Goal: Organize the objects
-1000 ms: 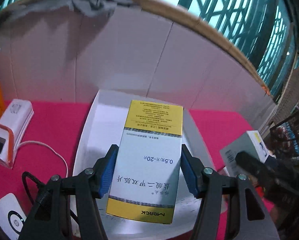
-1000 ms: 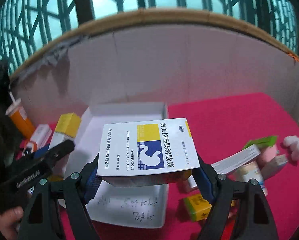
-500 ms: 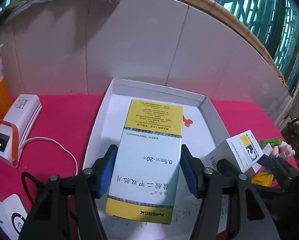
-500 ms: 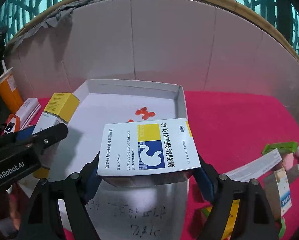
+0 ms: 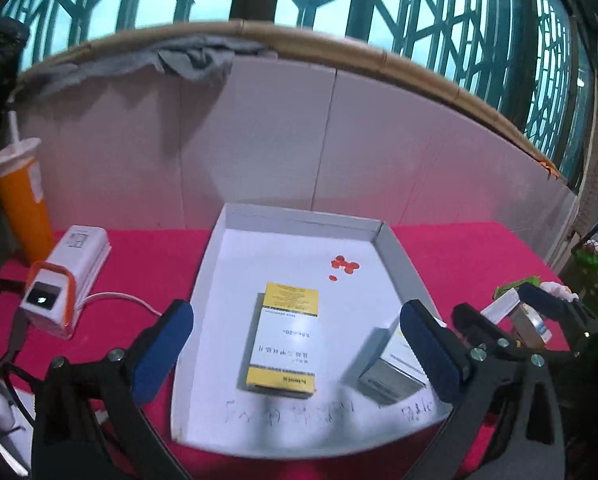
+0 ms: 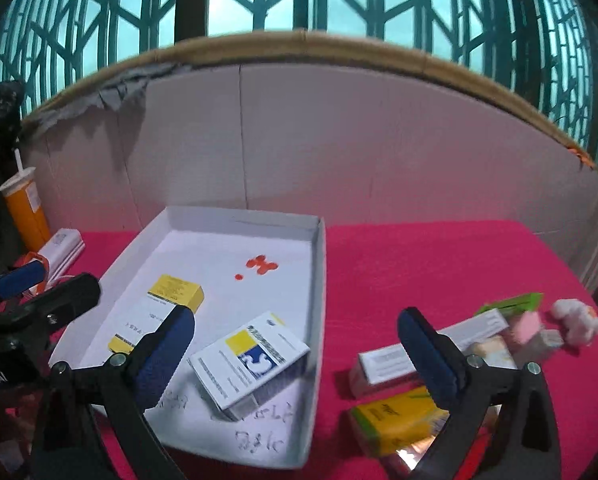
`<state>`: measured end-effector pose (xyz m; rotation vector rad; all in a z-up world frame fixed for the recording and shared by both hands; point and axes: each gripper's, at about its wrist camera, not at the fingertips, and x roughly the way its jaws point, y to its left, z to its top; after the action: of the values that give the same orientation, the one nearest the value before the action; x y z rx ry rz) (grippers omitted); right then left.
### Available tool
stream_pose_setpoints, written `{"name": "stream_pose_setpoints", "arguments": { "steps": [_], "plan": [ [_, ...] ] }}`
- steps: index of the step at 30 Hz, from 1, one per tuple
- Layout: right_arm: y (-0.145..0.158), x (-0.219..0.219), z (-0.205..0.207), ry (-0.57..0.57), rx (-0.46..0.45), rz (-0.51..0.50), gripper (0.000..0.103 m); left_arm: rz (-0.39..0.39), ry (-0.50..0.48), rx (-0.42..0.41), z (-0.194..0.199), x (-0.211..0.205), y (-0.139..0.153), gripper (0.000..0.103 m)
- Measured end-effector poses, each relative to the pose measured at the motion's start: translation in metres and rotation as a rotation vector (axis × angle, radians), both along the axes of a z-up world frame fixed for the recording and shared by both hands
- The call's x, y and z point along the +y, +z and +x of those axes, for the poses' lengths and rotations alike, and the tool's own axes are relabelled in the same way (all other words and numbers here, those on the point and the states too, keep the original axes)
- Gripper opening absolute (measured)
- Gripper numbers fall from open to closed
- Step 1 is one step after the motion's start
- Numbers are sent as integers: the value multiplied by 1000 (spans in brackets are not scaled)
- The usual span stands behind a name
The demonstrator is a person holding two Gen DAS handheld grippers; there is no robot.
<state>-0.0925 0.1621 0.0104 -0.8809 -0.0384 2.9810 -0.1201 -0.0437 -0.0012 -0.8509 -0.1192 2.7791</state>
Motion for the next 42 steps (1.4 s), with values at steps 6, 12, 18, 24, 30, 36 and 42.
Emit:
{"name": "stream_pose_setpoints", "arguments": {
  "steps": [6, 12, 18, 24, 30, 36, 42],
  "plan": [
    [11, 12, 37, -24, 45, -10, 103, -15, 9, 61, 36, 3, 12, 103],
    [20, 29, 75, -53, 95, -11, 103, -14, -41, 49, 65, 19, 6, 103],
    [26, 65, 118, -162, 165, -42, 103, -37, -200, -84, 82, 60, -35, 103],
    [31, 96, 137, -235, 174, -119, 103, -176, -481, -196, 90, 124, -84, 103],
    [35, 100, 145, -245, 195, -147, 103, -227, -513, -238, 82, 150, -100, 103],
    [32, 97, 145, -228, 189, -152, 103, -229, -511, -279, 74, 152, -104, 103],
    [32, 96, 146, -231, 195, -158, 103, -287, -500, -270, 77, 156, -104, 103]
  ]
}}
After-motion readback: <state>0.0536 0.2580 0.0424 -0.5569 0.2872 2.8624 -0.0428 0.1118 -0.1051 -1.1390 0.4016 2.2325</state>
